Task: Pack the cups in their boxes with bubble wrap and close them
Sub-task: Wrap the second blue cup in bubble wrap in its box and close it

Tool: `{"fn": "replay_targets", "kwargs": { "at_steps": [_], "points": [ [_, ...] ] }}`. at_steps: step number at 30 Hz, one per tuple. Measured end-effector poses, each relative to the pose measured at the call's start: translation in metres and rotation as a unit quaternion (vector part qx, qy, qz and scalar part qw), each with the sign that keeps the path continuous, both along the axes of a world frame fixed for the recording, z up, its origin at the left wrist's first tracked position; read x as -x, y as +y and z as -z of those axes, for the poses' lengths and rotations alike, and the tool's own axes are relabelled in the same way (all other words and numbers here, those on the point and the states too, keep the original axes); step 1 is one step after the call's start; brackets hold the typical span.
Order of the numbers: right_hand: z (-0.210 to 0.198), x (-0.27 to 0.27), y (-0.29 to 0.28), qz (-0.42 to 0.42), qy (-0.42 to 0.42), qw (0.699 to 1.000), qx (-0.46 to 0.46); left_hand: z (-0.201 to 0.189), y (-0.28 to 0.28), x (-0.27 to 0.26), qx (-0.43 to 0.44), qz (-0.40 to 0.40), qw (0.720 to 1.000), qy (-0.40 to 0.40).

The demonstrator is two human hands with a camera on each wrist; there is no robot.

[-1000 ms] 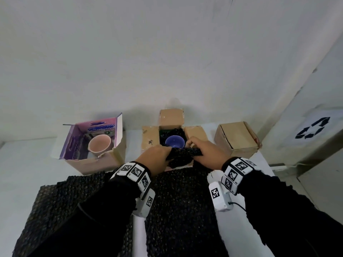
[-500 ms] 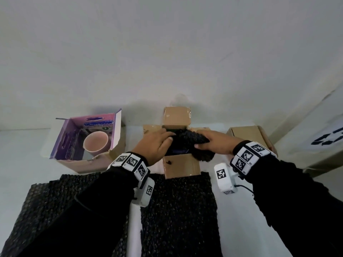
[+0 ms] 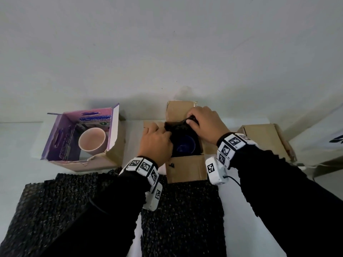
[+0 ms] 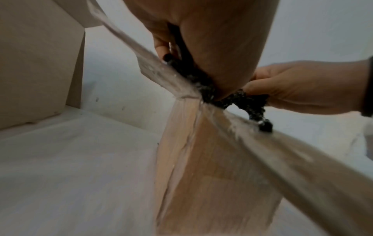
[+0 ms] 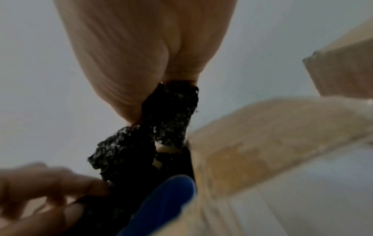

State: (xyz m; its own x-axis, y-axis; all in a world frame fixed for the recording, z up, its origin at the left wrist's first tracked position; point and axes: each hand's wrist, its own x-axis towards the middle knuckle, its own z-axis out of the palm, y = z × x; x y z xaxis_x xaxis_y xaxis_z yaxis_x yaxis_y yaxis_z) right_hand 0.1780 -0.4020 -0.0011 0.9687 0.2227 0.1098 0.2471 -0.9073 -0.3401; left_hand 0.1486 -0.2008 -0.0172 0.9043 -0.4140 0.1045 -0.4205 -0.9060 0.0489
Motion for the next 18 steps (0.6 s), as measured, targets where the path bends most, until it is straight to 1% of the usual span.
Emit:
{"fn": "replay_targets", "kwargs": {
  "at_steps": [3, 5, 6, 8, 10, 13, 16, 18],
  "points": [
    [0.013, -0.001, 0.01, -0.038, -0.063, 0.995, 0.066, 0.008, -0.003, 0.005, -0.065, -0.003, 0.998, -0.016],
    [0.02, 0.001, 0.013, -0.039, -0.102, 0.987, 0.115, 0.008, -0.005, 0.007, -0.089, -0.021, 0.995, -0.043],
    [0.023, 0.001, 0.015, -0.037, -0.117, 0.984, 0.13, 0.006, -0.007, 0.007, -0.1, -0.029, 0.994, -0.04],
    [0.028, 0.003, 0.019, -0.057, -0.146, 0.98, 0.125, 0.002, -0.011, 0.005, -0.092, -0.042, 0.995, -0.027],
    [0.031, 0.003, 0.022, -0.102, -0.165, 0.974, 0.117, -0.004, -0.014, 0.004, -0.095, -0.042, 0.994, -0.02],
    [0.033, 0.001, 0.024, -0.15, -0.147, 0.965, 0.157, -0.004, -0.016, 0.005, -0.092, -0.024, 0.996, -0.002],
    [0.032, 0.001, 0.024, -0.157, -0.088, 0.965, 0.189, 0.002, -0.014, 0.011, -0.087, -0.021, 0.996, 0.011],
    [0.032, 0.004, 0.026, -0.158, -0.073, 0.963, 0.208, 0.004, -0.014, 0.014, -0.064, -0.03, 0.997, 0.006]
  ]
}}
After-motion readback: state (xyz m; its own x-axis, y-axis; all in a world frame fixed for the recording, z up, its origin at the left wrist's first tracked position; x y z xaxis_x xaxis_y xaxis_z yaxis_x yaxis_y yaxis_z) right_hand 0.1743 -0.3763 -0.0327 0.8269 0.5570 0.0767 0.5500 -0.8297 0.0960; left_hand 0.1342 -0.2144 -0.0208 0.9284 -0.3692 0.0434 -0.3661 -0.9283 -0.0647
